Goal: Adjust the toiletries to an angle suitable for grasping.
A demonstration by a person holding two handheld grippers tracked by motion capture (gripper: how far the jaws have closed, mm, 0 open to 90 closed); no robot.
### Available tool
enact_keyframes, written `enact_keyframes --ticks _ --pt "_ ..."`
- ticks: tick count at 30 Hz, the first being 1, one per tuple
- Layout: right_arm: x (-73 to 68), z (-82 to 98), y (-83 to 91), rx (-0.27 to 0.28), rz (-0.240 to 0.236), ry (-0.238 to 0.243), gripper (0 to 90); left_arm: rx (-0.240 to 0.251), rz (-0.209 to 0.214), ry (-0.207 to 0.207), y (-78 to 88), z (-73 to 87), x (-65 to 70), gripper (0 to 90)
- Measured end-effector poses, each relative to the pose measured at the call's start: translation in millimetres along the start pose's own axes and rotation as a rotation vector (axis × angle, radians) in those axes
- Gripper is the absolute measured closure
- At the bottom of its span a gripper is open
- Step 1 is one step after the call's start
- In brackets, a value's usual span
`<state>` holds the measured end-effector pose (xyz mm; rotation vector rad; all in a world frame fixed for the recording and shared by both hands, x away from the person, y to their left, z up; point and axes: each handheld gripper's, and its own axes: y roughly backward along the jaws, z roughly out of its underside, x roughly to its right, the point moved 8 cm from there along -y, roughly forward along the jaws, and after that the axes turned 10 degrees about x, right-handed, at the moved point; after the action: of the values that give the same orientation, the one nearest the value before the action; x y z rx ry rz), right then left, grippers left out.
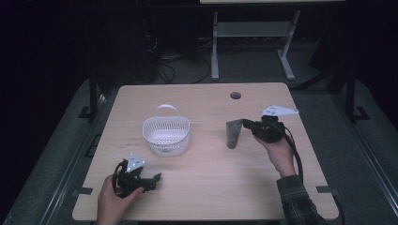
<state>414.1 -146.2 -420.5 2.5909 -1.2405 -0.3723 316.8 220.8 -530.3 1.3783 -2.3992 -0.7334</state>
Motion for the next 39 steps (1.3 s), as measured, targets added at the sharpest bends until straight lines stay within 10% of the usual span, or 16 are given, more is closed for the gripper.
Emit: enact_keyframes --ticks 28,39 --pt "12.4 3.5 -12.6 0.007 0.004 -0.026 89.0 0.0 -0.002 0.001 -0.1 -0.1 0.1 12.6" --pt "14.1 1.1 0.9 0.011 -0.021 -0.05 42.9 0.001 -0.002 0.002 -0.1 -0.1 0.1 12.6"
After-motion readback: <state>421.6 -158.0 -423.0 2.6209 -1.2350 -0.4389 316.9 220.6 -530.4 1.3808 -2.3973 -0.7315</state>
